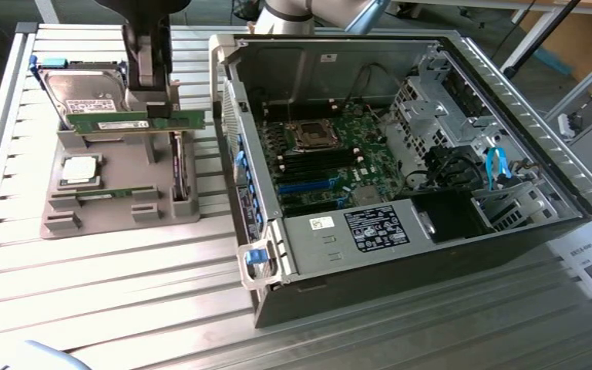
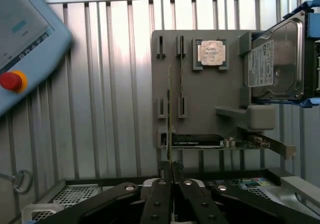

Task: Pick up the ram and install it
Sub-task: 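Pick up the ram and move it above insertion slot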

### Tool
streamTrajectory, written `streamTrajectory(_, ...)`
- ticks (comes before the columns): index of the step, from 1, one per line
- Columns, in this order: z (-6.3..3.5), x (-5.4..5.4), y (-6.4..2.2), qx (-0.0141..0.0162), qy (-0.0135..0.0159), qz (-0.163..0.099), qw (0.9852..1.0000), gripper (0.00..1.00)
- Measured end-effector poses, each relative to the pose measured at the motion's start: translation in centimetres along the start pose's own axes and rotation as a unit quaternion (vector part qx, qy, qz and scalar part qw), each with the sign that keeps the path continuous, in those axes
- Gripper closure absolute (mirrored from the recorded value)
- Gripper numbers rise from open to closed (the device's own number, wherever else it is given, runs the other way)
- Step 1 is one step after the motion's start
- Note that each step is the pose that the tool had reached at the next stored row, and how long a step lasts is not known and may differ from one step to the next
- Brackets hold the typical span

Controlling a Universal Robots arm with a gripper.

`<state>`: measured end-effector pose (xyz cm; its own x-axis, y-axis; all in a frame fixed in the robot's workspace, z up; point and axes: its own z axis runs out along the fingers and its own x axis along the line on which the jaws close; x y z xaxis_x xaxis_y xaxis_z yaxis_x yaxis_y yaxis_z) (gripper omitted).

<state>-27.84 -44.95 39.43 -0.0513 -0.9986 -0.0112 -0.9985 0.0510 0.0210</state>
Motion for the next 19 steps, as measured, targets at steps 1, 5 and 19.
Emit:
streamTrajectory(1, -0.01, 0.0, -0.17, -0.0001, 0.0001, 0.000, 1.0000, 0.89)
streamTrajectory(5, -0.02, 0.0, -0.81, -0.0004, 0.0000, 0.000, 1.0000, 0.89)
streamTrajectory(19, -0.07, -0.2, -3.38, -0.0024, 0.0001, 0.000, 1.0000, 0.89)
